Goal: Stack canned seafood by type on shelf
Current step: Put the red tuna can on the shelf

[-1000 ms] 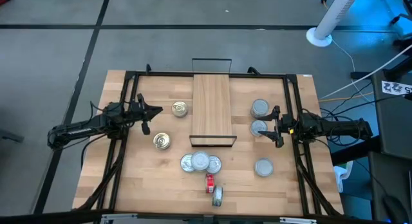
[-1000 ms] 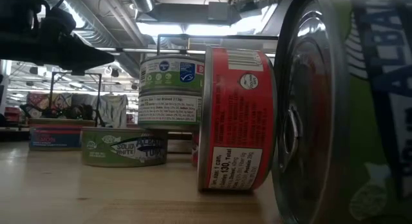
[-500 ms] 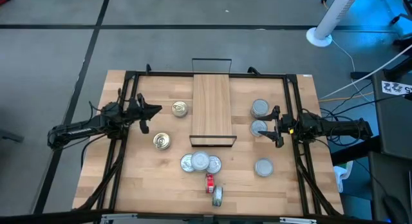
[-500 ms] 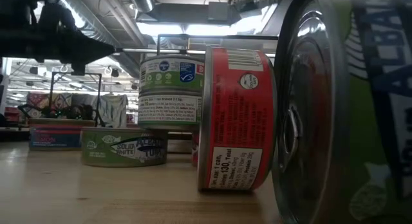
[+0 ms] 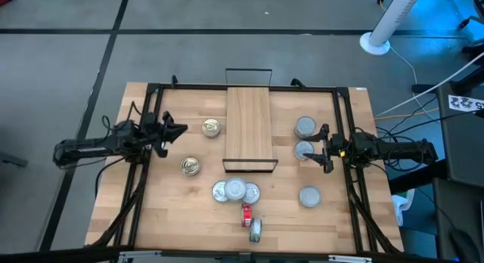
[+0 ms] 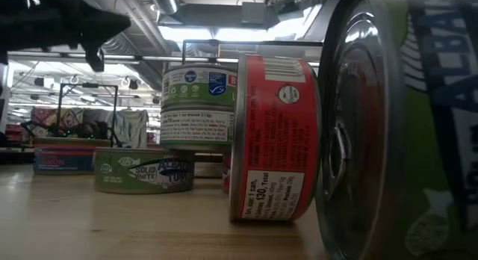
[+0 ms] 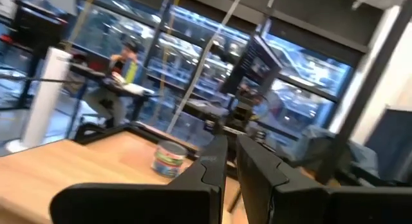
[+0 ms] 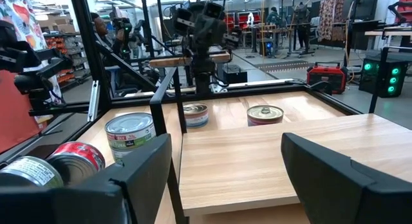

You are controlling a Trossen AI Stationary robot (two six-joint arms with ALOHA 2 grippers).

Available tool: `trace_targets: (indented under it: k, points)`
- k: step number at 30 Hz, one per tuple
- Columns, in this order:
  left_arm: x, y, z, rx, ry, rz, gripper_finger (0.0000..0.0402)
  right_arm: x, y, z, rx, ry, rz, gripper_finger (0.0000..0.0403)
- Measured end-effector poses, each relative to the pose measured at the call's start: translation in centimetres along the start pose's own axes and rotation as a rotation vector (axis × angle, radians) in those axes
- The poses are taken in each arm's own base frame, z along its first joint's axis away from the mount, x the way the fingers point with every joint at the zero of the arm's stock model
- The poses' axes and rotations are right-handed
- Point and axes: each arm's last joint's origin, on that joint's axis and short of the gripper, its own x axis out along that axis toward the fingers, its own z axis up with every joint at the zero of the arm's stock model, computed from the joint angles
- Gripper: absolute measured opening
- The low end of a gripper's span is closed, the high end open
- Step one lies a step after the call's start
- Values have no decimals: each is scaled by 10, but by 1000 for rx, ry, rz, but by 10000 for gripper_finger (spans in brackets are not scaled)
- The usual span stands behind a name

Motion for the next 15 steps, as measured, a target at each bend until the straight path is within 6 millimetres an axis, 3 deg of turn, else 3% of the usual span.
trace_targets:
  k: [6,15]
  points:
    - [24,-20,24,70,82,-30,31,0,0,0,0,-3,2,293]
    - [83,-55,54,67,356,-10,31,0,0,1,0,-5,8,293]
